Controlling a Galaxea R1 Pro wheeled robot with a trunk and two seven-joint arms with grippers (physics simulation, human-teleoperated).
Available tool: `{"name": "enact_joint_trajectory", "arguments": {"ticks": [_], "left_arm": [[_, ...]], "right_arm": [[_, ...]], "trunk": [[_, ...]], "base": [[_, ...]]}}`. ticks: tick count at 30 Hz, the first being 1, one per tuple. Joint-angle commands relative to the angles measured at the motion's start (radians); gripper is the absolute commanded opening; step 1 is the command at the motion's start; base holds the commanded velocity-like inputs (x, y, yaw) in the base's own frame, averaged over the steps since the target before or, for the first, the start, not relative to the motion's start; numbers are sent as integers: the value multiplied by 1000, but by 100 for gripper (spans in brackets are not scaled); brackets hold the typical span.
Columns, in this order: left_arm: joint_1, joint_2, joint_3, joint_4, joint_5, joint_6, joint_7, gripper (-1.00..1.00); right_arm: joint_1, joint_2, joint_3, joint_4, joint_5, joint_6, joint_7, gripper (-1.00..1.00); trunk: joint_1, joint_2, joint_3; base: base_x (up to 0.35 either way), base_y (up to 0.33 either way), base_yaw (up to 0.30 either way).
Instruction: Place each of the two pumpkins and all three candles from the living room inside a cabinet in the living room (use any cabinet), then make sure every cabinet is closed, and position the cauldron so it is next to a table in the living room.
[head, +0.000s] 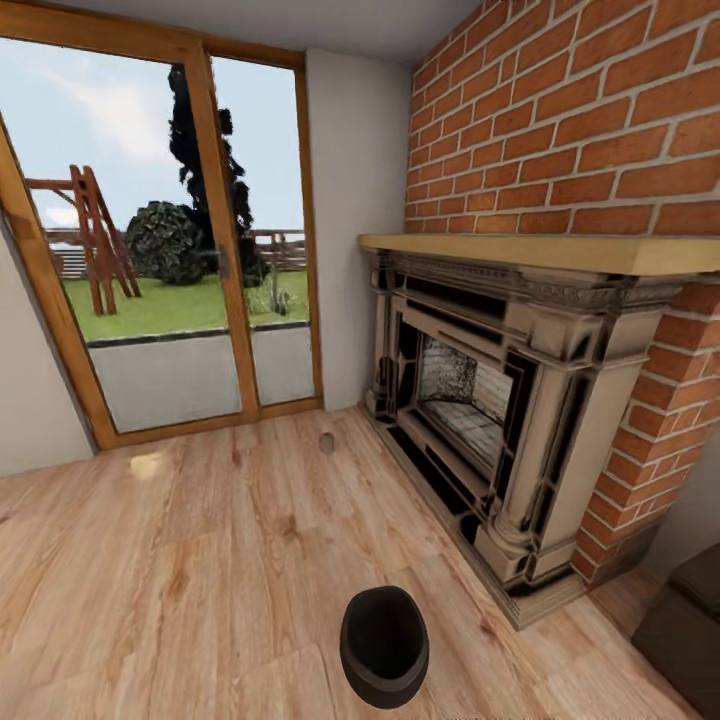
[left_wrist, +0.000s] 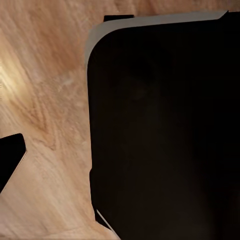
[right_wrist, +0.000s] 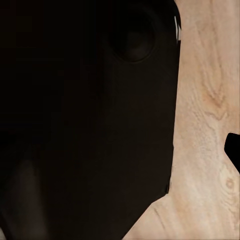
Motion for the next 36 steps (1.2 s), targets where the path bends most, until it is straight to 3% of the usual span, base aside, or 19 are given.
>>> {"name": "enact_joint_trajectory", "arguments": {"ticks": [1,10,26,36], "left_arm": [[0,0,-1,1,0,-4,0,100],[-1,0,-1,1,0,-4,0,100],[0,0,-1,1,-1,-4,0,100],[0,0,-1,1,0,-4,0,100]], "right_arm": [[0,0,-1,0,-1,0,2,100],[0,2,-1,0,-1,-1,2,100],[0,2,-2,0,-1,0,2,100],[0,3,-1,0,-1,-1,2,100]], "trunk": [[0,0,-1],[0,0,-1],[0,0,-1],[0,0,-1]], "base": [[116,93,-298],[200,171,-205],[252,153,-11],[54,9,0]]}}
